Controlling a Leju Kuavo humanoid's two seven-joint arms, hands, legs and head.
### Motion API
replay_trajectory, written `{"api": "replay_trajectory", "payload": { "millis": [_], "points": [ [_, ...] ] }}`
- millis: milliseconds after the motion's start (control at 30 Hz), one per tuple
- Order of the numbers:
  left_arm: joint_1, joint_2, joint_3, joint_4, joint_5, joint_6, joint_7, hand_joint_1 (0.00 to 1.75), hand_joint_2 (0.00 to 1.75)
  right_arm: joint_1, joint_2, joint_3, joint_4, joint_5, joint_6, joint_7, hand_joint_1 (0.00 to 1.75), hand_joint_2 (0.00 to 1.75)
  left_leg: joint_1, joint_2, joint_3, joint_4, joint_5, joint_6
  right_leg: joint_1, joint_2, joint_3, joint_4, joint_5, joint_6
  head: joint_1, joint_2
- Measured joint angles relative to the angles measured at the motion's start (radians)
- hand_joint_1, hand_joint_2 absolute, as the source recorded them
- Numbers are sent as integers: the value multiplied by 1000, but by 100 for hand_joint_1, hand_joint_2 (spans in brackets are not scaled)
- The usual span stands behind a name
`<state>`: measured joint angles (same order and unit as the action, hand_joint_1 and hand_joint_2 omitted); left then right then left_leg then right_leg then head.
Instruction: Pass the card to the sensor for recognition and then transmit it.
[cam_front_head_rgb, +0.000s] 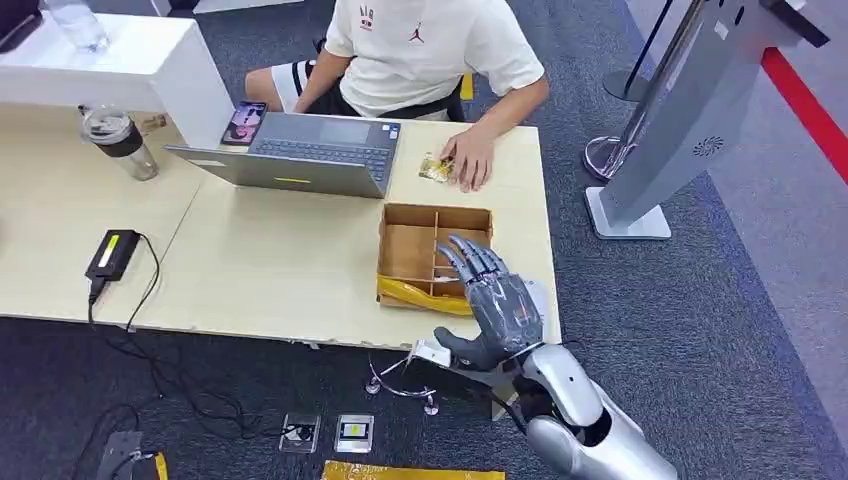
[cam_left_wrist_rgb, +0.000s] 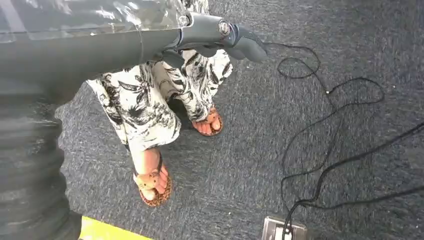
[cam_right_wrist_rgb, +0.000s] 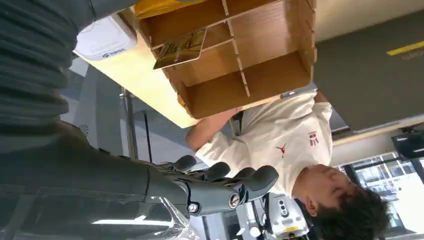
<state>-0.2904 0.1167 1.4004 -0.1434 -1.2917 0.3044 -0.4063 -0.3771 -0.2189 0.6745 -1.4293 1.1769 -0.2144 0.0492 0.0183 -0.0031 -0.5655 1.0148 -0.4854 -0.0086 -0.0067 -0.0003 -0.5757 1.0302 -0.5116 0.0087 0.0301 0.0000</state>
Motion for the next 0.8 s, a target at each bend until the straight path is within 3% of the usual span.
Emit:
{"api": "replay_trajectory", "payload": {
  "millis": [300, 500, 800],
  "points": [
    [-15, -4, -20, 0, -12, 2, 16, 0, 175, -31, 15, 5, 109, 1, 13, 31, 0, 175, 0, 0, 0, 0, 0, 0, 0, 0, -1, 0, 0, 0, 0, 0],
    [-24, -11, -24, 0, -9, 9, 21, 0, 175, -76, 12, -10, 185, -32, 14, -37, 0, 175, 0, 0, 0, 0, 0, 0, 0, 1, 0, 0, 0, 0, 1, 0],
    [-24, -14, -28, 0, -6, 11, 21, 0, 175, -94, 10, -31, 238, -37, 11, -43, 0, 175, 0, 0, 0, 0, 0, 0, 0, 1, -1, 0, 0, 0, 0, 0]
  ]
}}
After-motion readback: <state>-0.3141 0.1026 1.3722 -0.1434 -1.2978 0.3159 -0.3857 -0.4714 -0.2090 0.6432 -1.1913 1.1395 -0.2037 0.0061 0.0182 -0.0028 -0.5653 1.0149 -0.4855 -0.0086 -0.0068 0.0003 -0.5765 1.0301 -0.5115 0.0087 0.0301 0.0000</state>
